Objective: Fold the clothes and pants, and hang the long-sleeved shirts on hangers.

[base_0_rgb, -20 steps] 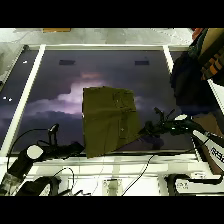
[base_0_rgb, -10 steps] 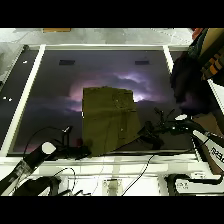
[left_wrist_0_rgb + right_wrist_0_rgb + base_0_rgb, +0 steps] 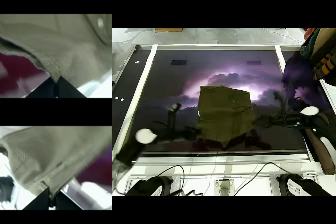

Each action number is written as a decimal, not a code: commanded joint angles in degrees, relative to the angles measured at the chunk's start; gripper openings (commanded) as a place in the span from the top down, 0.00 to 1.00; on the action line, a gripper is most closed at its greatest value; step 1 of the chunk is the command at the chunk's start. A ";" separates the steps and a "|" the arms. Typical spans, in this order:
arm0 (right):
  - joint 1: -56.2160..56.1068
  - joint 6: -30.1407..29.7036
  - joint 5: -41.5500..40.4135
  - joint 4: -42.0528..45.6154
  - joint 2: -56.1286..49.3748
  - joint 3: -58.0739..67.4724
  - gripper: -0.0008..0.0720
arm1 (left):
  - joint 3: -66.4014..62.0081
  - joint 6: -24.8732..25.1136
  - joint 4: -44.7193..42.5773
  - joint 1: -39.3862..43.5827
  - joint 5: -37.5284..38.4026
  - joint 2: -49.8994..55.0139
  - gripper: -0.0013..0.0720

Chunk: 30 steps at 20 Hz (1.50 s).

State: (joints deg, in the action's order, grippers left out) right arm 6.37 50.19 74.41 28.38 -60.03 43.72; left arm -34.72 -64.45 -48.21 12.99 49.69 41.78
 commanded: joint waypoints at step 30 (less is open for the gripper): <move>-9.90 34.36 -26.01 25.59 -13.27 9.55 0.93 | -16.96 -5.07 4.57 -1.77 2.43 30.12 0.97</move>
State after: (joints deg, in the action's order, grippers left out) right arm -6.22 84.47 33.69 43.11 -71.85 53.21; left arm -51.57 -69.49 -43.62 10.61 38.74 70.06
